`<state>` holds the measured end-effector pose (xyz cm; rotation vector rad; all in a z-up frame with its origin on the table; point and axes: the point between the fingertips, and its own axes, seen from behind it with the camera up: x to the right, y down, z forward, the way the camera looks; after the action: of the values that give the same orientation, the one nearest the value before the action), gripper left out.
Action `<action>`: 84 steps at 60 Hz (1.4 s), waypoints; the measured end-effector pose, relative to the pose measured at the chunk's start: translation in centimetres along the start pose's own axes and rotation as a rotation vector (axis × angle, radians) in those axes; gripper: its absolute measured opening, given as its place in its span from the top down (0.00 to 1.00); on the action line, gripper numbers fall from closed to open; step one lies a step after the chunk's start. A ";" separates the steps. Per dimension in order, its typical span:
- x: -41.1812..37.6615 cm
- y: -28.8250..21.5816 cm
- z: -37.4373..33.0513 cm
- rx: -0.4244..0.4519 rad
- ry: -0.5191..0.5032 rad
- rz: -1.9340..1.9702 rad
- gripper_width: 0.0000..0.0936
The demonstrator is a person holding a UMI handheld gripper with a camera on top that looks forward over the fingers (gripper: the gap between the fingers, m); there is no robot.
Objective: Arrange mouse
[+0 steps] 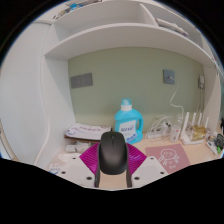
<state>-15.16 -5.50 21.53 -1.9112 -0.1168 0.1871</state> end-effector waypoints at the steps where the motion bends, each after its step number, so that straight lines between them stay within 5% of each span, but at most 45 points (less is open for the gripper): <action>1: 1.2 -1.1 0.4 0.014 0.009 0.004 0.62; 11: 16.8 -3.5 6.5 0.008 0.172 0.045 0.62; 21: 28.3 6.5 12.5 -0.195 0.286 0.041 0.62; 36: 32.3 16.3 15.5 -0.404 0.283 0.081 0.54; 41: 32.6 16.3 15.3 -0.406 0.287 0.060 0.46; 47: 32.4 14.7 14.1 -0.382 0.301 0.052 0.09; 84: 23.2 6.3 -10.0 -0.243 0.357 -0.065 0.09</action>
<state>9.45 -12.91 17.25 -2.1475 0.0416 -0.2223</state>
